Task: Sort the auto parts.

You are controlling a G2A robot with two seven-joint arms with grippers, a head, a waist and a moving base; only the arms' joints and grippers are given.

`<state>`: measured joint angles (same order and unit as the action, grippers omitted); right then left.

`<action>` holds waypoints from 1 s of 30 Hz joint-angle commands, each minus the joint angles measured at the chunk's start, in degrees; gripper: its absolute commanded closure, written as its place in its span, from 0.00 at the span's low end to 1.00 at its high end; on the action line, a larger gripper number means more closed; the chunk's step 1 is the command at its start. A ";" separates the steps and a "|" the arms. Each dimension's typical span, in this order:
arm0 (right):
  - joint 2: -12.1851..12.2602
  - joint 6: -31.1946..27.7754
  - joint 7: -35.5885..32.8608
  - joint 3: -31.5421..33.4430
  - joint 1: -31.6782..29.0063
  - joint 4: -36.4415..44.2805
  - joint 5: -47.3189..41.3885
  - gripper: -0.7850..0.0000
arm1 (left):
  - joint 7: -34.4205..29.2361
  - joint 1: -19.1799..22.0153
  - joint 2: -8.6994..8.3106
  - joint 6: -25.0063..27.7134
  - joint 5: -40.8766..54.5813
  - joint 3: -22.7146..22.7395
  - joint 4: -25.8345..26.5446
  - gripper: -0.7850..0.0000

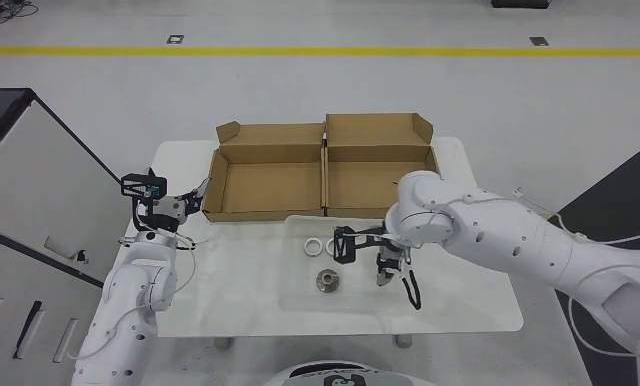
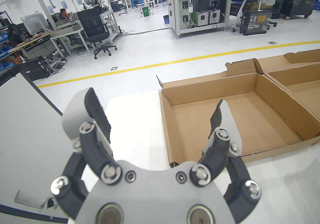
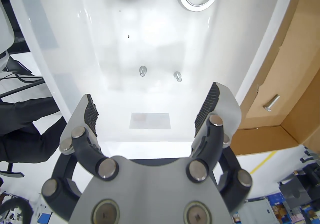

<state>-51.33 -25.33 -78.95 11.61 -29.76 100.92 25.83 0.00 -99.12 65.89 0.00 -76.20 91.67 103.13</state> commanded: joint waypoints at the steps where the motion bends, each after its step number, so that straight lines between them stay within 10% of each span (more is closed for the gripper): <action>1: -0.41 -0.43 0.43 -0.61 0.20 -1.11 -0.24 0.00 | 0.00 0.00 0.00 0.00 0.00 0.00 0.00 0.00; 17: -3.46 -0.39 0.38 -1.87 -1.57 -5.62 0.59 0.50 | 0.00 0.00 0.00 0.00 0.00 0.00 0.00 0.00; 30: -4.52 2.24 -2.25 -1.87 -2.86 -6.48 2.37 0.56 | 0.00 0.00 0.00 0.00 0.00 0.00 0.00 0.00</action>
<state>-55.75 -23.15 -81.14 9.74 -32.54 94.53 28.10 0.00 -99.12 65.89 0.00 -76.20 91.67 103.13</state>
